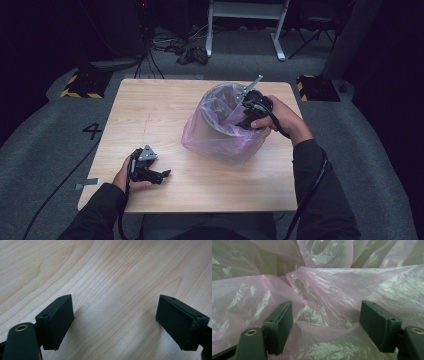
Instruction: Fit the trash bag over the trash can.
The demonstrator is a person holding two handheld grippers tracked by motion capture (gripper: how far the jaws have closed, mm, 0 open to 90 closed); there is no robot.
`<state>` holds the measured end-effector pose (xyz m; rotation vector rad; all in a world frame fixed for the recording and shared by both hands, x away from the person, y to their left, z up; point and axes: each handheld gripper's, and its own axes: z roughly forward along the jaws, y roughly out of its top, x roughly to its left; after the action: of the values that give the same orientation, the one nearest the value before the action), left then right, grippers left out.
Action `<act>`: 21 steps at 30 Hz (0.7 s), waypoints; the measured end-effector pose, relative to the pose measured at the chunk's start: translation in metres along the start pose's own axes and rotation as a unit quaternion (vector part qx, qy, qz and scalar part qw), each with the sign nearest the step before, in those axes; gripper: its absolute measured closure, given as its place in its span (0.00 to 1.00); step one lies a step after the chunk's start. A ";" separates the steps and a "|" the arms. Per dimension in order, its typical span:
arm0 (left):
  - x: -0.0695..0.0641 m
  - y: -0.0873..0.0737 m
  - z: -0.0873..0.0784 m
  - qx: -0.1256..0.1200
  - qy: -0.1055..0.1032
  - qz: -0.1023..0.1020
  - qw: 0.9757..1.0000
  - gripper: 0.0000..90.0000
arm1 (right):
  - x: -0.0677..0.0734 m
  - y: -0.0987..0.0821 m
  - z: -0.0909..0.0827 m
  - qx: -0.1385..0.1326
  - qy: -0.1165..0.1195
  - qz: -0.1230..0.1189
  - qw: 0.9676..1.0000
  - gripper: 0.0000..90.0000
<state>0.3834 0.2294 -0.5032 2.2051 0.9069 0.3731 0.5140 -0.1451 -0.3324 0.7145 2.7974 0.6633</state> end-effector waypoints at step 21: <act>0.000 0.000 0.000 0.000 -0.002 0.000 1.000 0.16 | -0.006 -0.029 -0.044 -0.146 -0.061 0.023 0.987 0.26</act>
<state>0.3834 0.2296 -0.5033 2.2045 0.9053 0.3697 0.4951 -0.1876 -0.3061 0.7359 2.5069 0.9763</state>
